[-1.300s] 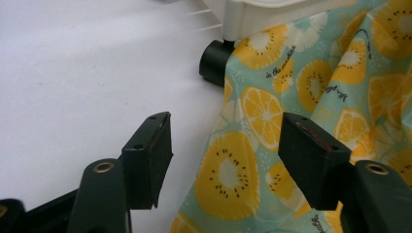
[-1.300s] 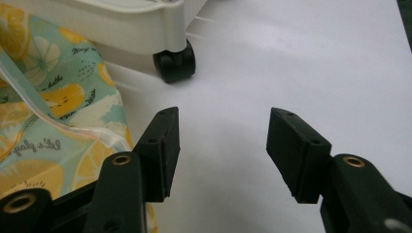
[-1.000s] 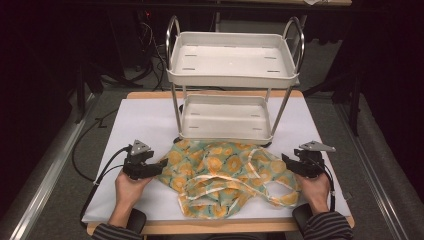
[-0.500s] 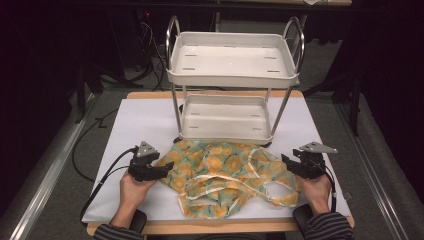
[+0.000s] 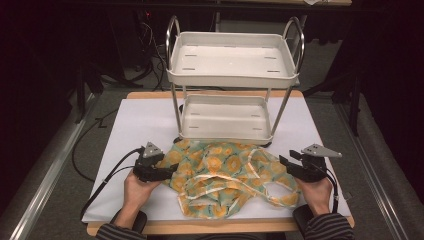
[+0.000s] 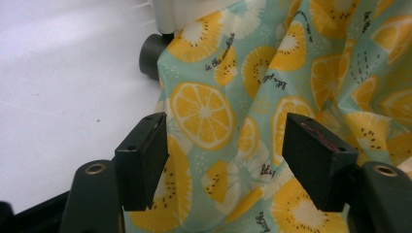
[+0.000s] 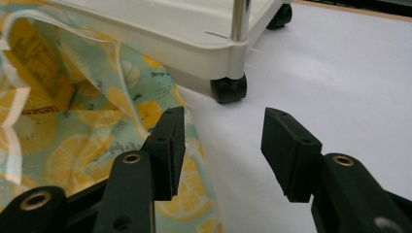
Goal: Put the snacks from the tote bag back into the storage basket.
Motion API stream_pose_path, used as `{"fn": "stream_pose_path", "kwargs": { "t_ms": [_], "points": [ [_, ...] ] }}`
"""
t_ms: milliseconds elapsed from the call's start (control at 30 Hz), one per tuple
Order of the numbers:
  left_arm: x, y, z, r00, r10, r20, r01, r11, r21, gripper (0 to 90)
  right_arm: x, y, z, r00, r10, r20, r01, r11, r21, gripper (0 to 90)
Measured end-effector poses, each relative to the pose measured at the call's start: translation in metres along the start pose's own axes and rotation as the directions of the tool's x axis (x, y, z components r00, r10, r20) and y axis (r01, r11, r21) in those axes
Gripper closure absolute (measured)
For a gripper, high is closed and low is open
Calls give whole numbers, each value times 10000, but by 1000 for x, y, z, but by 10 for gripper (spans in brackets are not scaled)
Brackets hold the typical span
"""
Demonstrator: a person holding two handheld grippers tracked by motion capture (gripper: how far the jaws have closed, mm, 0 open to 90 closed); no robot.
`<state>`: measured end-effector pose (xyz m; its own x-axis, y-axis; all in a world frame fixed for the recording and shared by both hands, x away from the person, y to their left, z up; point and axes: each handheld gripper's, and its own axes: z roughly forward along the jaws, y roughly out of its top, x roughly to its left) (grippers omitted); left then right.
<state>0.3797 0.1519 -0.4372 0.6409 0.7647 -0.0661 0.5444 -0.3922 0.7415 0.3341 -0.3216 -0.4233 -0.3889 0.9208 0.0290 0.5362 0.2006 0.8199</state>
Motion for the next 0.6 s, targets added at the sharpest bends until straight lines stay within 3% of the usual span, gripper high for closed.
{"fn": "stream_pose_path", "kwargs": {
  "t_ms": [267, 600],
  "points": [
    [-3, 1, 4, 9999, 84, 57, -85, 9998, 161, 337, 11, 1, -9, 9982, -301, -515, 288, 9993, -254, 539],
    [-3, 0, 6, 9999, 141, 51, -142, 9997, 189, 340, 25, 2, -9, 9886, -674, -1348, 647, 9976, -244, 553]
  ]
}}
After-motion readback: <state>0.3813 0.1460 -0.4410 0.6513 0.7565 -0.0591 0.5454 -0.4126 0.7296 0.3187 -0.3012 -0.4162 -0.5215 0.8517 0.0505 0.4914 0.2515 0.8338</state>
